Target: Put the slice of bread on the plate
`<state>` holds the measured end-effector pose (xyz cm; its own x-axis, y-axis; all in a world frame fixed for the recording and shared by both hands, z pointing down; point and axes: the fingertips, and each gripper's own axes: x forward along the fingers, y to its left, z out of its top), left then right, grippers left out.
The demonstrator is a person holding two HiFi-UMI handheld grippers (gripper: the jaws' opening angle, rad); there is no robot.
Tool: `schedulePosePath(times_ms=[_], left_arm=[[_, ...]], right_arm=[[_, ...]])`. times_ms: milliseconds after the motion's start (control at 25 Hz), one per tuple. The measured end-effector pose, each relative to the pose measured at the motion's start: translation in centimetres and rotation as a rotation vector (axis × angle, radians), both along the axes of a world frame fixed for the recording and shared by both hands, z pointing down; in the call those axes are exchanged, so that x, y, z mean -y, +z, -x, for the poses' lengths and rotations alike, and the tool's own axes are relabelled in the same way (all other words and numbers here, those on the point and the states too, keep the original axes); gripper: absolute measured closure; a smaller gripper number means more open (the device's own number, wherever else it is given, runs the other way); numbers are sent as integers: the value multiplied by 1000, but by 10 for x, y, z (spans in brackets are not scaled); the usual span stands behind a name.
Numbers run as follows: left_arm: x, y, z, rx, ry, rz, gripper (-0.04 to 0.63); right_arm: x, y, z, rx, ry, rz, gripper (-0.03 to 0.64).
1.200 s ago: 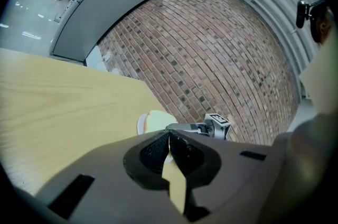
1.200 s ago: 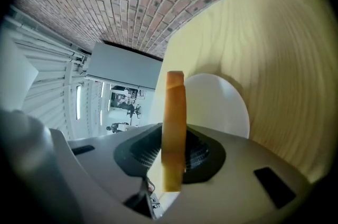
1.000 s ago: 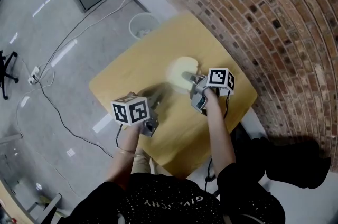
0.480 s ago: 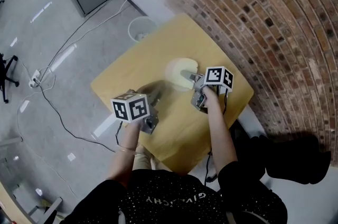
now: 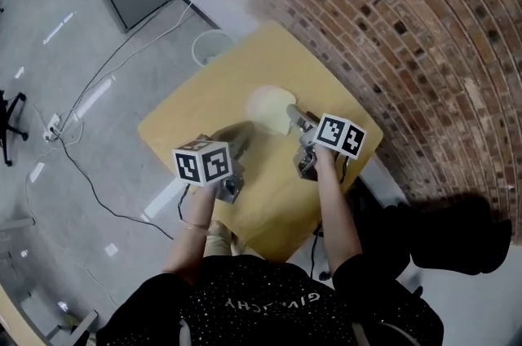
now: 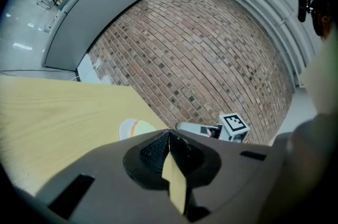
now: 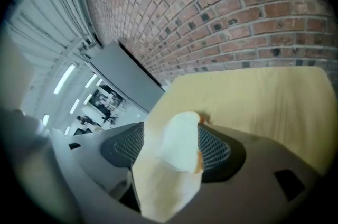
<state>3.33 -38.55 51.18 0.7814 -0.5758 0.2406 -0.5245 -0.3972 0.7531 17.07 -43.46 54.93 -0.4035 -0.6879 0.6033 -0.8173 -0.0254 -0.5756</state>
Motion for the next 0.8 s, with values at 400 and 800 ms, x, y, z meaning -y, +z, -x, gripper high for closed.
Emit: schedulePosePath(times_ms=[400, 800], left_arm=[[-26, -53, -24, 21, 37, -90, 583], [-67, -84, -42, 64, 67, -185, 583]], right_arm=[[-66, -101, 34, 243, -14, -262, 587], [-131, -124, 41, 316, -23, -355, 603]])
